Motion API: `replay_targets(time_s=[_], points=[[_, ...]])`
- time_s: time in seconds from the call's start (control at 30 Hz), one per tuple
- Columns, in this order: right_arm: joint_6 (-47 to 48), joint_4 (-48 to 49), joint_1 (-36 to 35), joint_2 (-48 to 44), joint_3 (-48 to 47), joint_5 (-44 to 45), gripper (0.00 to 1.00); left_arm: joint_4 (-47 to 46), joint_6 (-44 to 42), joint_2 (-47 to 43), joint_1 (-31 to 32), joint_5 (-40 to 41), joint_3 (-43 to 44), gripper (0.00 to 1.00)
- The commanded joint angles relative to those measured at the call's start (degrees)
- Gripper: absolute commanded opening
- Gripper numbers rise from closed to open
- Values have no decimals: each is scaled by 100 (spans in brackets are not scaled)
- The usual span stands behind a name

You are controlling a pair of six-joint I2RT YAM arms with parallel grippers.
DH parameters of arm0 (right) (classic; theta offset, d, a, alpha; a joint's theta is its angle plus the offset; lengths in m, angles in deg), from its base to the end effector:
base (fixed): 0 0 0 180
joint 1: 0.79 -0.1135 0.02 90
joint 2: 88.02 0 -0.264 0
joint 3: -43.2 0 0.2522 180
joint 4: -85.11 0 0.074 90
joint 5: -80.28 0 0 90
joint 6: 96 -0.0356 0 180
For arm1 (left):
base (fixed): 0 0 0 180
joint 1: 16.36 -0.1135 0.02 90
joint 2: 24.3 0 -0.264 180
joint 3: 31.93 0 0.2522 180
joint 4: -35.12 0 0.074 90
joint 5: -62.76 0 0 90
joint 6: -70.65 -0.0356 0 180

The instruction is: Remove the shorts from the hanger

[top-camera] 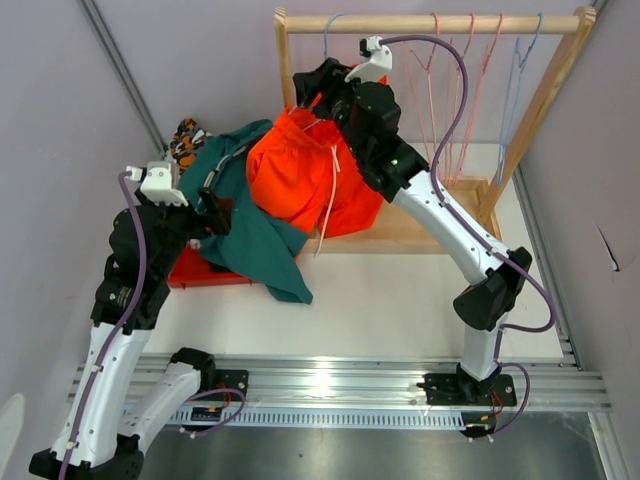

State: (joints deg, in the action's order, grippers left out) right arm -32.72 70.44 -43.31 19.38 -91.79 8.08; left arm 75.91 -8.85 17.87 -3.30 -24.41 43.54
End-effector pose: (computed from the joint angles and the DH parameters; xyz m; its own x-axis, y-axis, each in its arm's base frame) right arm 0.3225 0.2810 0.5063 -0.0434 0.5411 -0.8399 -0.4527 0.7387 0.4993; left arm 0.1404 -0.0308 0.4149 -0.1573 -0.1504 -0.9760 0.1519 0.9729 -0.1744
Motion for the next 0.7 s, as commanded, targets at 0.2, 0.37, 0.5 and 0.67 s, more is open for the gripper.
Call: replay_targets(time_s=[0.2, 0.37, 0.5, 0.67], points=[[-229, -130, -45, -218, 202, 249, 63, -286, 40, -7, 83, 33, -72, 99], [-290, 196, -37, -404, 609, 276, 63, -295, 83, 36, 109, -2, -98, 99], [-395, 205, 33, -176, 460, 154, 60, -303, 75, 11, 118, 24, -151, 99], [-378, 205, 42, 97, 22, 101, 41, -321, 57, -42, 127, 42, -230, 99]])
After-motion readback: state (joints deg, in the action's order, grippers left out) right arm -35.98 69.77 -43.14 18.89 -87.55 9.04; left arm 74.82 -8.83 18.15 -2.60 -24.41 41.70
